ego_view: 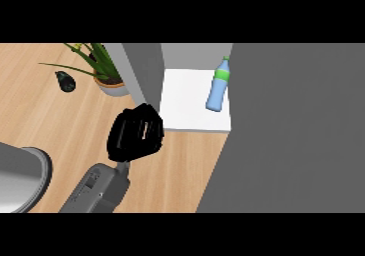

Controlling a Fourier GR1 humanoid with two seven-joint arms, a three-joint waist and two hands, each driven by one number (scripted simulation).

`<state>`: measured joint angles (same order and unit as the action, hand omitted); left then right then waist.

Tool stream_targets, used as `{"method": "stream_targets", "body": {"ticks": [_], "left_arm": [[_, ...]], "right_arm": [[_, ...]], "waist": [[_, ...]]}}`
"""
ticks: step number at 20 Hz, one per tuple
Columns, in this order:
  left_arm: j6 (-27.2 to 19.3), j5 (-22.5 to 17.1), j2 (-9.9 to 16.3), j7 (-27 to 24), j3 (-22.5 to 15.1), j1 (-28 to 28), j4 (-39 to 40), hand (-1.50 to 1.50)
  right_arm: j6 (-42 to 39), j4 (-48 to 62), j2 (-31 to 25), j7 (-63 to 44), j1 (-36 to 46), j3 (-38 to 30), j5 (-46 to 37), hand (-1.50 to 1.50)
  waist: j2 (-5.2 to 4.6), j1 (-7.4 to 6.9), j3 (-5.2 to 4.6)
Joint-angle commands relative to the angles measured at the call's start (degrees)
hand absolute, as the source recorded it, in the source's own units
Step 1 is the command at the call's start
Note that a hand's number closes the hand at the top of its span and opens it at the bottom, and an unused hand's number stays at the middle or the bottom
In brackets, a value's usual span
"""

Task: Pick up the bottled water, place it into the cabinet and close the cabinet

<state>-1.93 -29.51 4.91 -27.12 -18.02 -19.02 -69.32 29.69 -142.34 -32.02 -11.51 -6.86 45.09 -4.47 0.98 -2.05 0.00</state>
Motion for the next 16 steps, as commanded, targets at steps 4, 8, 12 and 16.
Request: {"method": "stream_targets", "body": {"ticks": [4,8,12,16], "left_arm": [[0.47,-1.66,5.95,2.64,-2.18,17.24,-19.97,1.50],[-0.49,-0.56,9.44,2.54,-2.87,25.22,-28.98,1.50],[2.64,-3.94,14.54,2.17,1.23,32.24,-34.00,1.50],[4.66,-5.81,17.99,2.20,3.08,39.86,-42.10,1.50]], "right_arm": [[-6.02,-6.33,0.71,-7.99,5.90,6.41,1.47,1.50],[-7.80,-6.49,2.63,-11.21,9.69,7.55,2.23,1.50],[-6.16,-6.00,6.45,-15.39,12.27,10.84,-1.51,1.50],[-5.65,0.12,12.28,-17.85,18.33,8.20,-0.94,1.50]], "waist": [[-0.28,-0.68,-0.13],[-0.40,-0.26,-0.14],[-0.27,0.45,-0.25],[-0.51,0.08,-0.16]]}}
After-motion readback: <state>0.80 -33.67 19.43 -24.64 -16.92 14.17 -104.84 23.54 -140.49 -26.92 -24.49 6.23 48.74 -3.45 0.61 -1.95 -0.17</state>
